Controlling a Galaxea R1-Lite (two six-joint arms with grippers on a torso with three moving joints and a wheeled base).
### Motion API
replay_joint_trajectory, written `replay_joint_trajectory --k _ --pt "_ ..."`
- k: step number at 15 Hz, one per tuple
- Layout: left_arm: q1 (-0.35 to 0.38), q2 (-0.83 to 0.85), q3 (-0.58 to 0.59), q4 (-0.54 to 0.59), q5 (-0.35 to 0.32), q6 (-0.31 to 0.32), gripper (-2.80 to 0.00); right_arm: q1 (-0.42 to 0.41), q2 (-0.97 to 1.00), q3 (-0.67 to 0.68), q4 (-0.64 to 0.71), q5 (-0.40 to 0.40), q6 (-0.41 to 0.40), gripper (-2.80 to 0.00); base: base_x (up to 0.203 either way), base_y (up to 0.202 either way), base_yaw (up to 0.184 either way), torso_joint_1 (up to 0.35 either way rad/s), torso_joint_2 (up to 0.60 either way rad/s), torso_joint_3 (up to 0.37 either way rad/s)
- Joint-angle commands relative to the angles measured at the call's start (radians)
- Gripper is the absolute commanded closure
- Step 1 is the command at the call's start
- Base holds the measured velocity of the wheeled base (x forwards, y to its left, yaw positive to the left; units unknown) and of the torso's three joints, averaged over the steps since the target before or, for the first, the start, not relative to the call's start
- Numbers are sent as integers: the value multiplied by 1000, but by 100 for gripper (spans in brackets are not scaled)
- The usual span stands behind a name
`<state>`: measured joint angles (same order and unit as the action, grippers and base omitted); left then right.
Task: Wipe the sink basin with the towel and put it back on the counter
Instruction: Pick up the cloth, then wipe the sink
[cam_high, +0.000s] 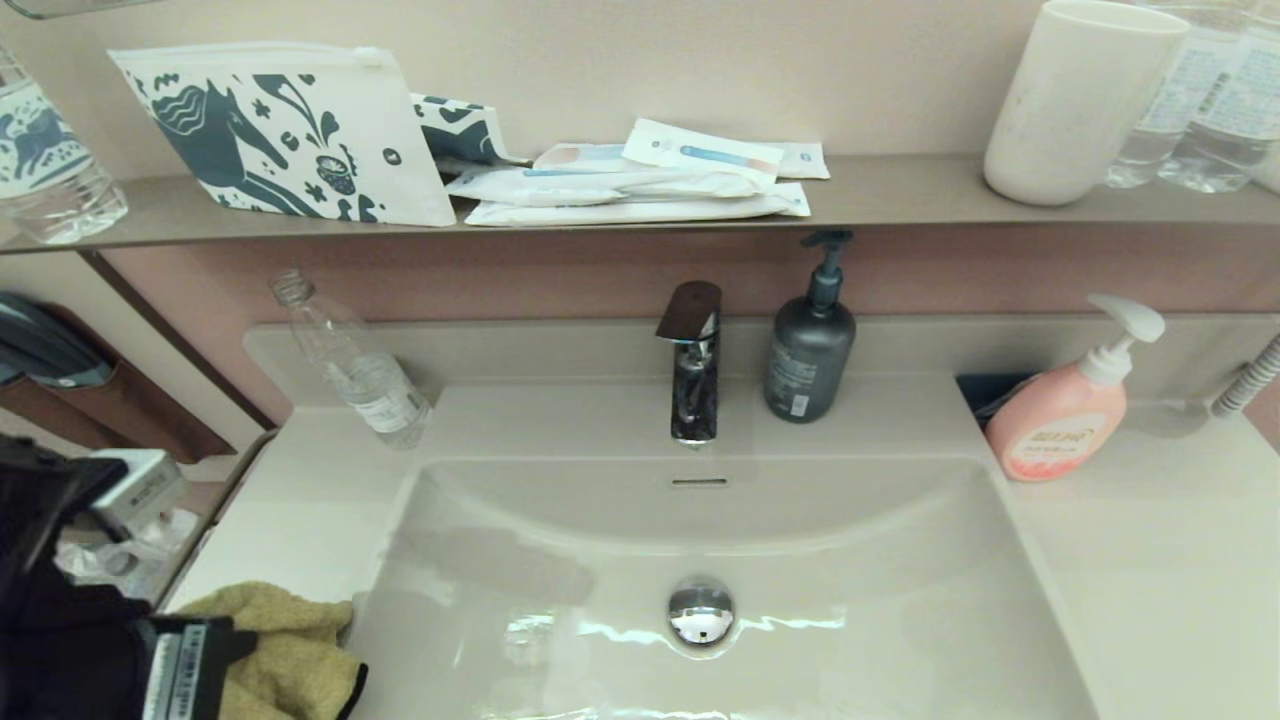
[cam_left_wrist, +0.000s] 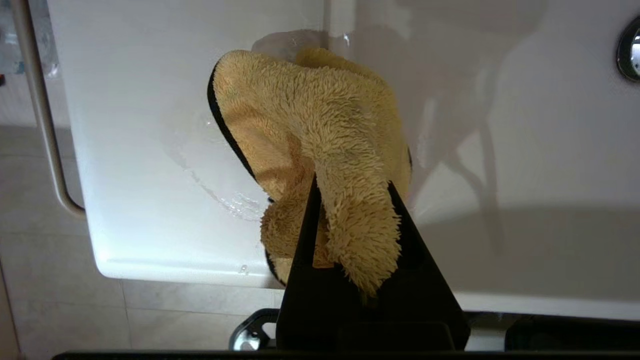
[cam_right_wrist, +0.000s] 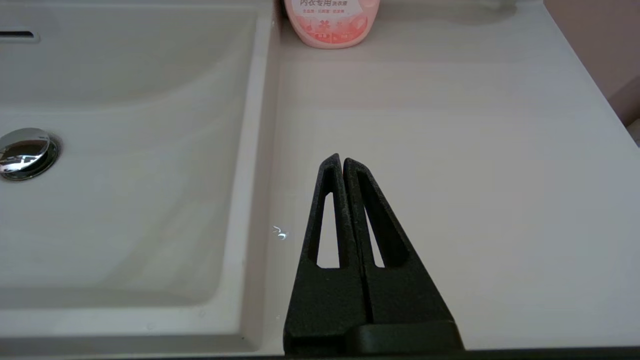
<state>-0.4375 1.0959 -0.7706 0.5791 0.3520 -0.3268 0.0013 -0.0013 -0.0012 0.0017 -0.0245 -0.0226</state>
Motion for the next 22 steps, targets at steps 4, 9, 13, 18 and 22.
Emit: replay_joint_trajectory --k 4,9,13,18,22 --pt "-145 219 -83 9 94 -209 0 0 1 0 0 0 0 0 0 0 0 0 0 0" --pt "-188 462 -161 -1 107 -355 0 0 1 1 0 -1 0 0 0 0 0 0 0 0" --pt "-311 623 -246 -33 110 -497 0 0 1 1 0 0 0 0 0 0 0 0 0 0" --pt "-431 804 -317 -45 115 -687 0 0 1 0 0 0 0 0 0 0 0 0 0 0" --pt "-492 902 -412 -45 68 -811 0 0 1 0 0 0 0 0 0 0 0 0 0 0"
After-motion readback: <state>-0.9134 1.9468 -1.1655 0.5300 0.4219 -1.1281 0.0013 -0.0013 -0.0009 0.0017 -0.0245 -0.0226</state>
